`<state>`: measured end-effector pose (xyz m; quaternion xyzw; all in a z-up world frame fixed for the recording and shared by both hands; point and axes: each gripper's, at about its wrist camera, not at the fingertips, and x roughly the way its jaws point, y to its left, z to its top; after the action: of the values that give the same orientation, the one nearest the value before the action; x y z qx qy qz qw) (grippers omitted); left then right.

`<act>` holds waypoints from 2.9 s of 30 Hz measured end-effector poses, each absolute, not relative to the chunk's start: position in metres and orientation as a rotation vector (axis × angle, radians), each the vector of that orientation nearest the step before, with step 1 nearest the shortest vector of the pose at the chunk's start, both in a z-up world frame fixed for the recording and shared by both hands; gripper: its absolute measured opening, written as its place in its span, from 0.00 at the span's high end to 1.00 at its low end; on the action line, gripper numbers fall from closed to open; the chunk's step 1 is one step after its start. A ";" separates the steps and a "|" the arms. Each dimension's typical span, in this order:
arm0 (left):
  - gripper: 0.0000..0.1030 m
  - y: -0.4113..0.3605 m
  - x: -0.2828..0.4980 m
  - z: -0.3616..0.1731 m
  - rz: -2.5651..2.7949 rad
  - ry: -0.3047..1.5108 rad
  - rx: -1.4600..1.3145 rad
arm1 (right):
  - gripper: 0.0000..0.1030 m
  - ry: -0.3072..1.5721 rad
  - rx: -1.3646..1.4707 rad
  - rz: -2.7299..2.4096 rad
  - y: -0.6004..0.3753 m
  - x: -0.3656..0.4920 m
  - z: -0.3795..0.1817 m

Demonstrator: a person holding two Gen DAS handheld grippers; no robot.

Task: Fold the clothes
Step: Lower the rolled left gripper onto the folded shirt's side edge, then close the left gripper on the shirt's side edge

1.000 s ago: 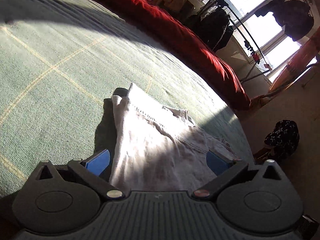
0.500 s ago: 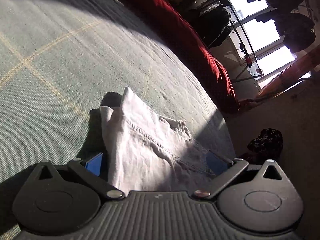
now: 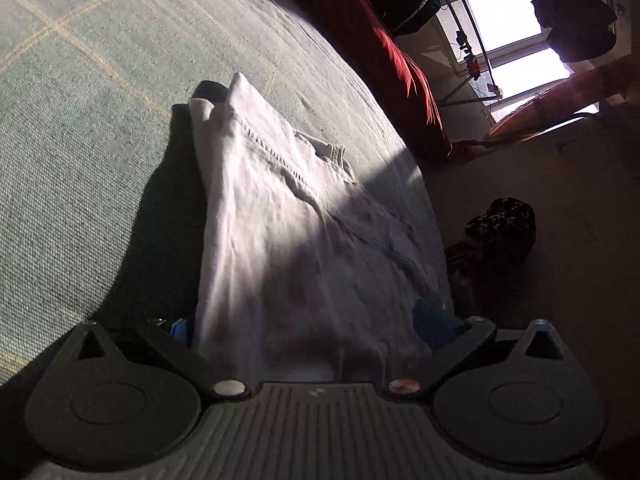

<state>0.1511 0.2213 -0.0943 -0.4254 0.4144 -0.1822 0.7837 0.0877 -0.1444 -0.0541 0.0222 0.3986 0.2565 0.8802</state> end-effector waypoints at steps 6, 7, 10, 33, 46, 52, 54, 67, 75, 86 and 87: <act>0.01 0.241 0.180 -0.097 -0.369 0.791 -1.021 | 0.00 0.823 0.027 0.540 -0.138 0.083 -0.049; 0.01 0.241 0.183 -0.099 -0.372 0.790 -1.037 | 0.00 0.820 0.023 0.542 -0.137 0.082 -0.048; 0.01 0.236 0.177 -0.099 -0.425 0.818 -1.038 | 0.00 0.814 0.010 0.544 -0.135 0.080 -0.046; 0.01 0.220 0.181 -0.094 -0.586 0.950 -0.894 | 0.00 0.822 0.031 0.543 -0.140 0.079 -0.048; 0.38 0.221 0.188 -0.085 -0.497 0.998 -0.731 | 0.00 0.813 0.051 0.558 -0.143 0.081 -0.047; 0.68 0.233 0.183 -0.092 -0.440 1.002 -0.729 | 0.00 0.810 0.075 0.568 -0.144 0.086 -0.048; 0.75 0.232 0.184 -0.091 -0.420 1.013 -0.699 | 0.00 0.788 0.095 0.586 -0.143 0.086 -0.044; 0.79 0.235 0.178 -0.096 -0.396 0.989 -0.694 | 0.00 0.814 0.339 0.775 -0.084 0.129 -0.051; 0.79 0.235 0.176 -0.097 -0.408 0.969 -0.687 | 0.00 0.782 0.270 0.657 -0.056 0.166 -0.062; 0.81 0.242 0.177 -0.099 -0.442 0.970 -0.732 | 0.00 0.773 0.314 0.613 -0.061 0.223 -0.060; 0.81 0.241 0.177 -0.098 -0.442 0.970 -0.726 | 0.00 0.774 0.316 0.620 -0.064 0.218 -0.061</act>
<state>0.1772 0.2414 -0.0977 -0.3382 0.4521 -0.2059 0.7992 0.2184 -0.0637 -0.0610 0.1511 0.3695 0.2962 0.8677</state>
